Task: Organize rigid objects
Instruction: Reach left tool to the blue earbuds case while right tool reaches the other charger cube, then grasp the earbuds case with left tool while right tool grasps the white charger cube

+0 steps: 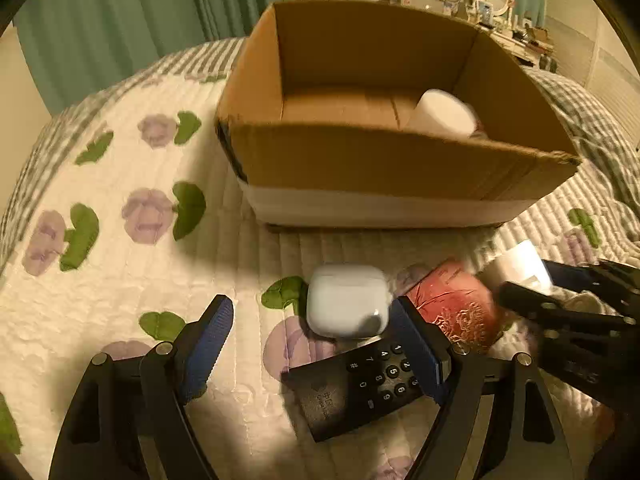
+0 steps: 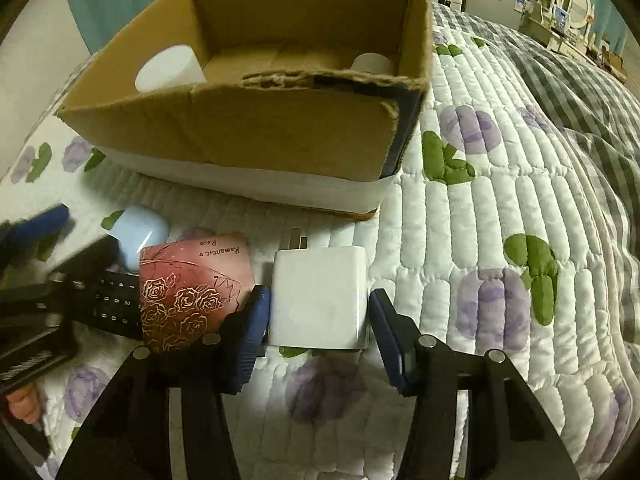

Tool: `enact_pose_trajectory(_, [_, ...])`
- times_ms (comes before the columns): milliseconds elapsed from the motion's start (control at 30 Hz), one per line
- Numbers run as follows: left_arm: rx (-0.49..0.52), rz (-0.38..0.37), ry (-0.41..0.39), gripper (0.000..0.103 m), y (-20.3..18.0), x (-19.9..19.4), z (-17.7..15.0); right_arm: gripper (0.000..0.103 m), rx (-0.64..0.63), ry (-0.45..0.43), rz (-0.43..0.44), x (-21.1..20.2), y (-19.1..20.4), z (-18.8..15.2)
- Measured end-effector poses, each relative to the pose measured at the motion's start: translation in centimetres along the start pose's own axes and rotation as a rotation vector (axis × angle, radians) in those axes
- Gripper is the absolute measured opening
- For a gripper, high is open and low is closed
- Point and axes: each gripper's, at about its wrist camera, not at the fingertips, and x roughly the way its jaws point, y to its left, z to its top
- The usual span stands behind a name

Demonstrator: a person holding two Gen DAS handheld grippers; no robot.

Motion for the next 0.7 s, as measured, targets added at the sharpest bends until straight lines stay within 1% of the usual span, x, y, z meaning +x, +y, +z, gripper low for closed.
enact_pose_trajectory(67, [0.009,0.016,0.012,0.081,0.0,0.6,-0.2,0.051,-0.006,-0.012,-0.014,-0.8,-0.3,-0.2])
enact_pose_trajectory(133, [0.012,-0.006,0.036,0.081,-0.4,1.6,-0.2,0.051,-0.010,-0.013,-0.013,-1.1,-0.6,-0.4])
enact_pose_trajectory(200, [0.031,0.007,0.047,0.081,-1.0,2.2,0.0,0.051,-0.004,-0.010,-0.012,-0.9,-1.2,-0.3])
enact_pose_trajectory(267, [0.057,0.021,0.067,0.078,-1.6,3.2,0.2,0.051,-0.010,-0.012,-0.017,-0.9,-1.4,-0.3])
enact_pose_trajectory(367, [0.055,0.027,0.092,0.070,-1.8,4.4,0.6,0.051,-0.018,-0.007,-0.019,-0.3,-0.8,-0.6])
enact_pose_trajectory(400, [0.053,0.019,0.097,0.064,-1.8,4.6,0.6,0.051,-0.014,-0.005,-0.014,-0.2,-0.5,-0.4])
enact_pose_trajectory(433, [0.054,0.007,0.096,0.052,-1.9,4.6,0.6,0.052,-0.009,-0.005,-0.011,0.0,-0.4,-0.3])
enact_pose_trajectory(467, [0.057,-0.004,0.094,0.051,-1.8,4.6,0.7,0.053,-0.007,-0.002,-0.011,0.2,-0.3,-0.2])
enact_pose_trajectory(533, [0.065,0.007,0.081,0.051,-2.0,4.1,0.6,0.053,-0.020,0.024,-0.037,1.4,0.3,-0.1])
enact_pose_trajectory(600, [0.061,0.004,0.073,0.051,-2.0,3.4,0.5,0.051,-0.024,0.007,-0.059,1.4,0.7,-0.1])
enact_pose_trajectory(700, [0.051,-0.010,0.044,0.051,-1.8,2.0,0.3,0.051,-0.025,-0.019,-0.052,0.3,1.0,-0.4])
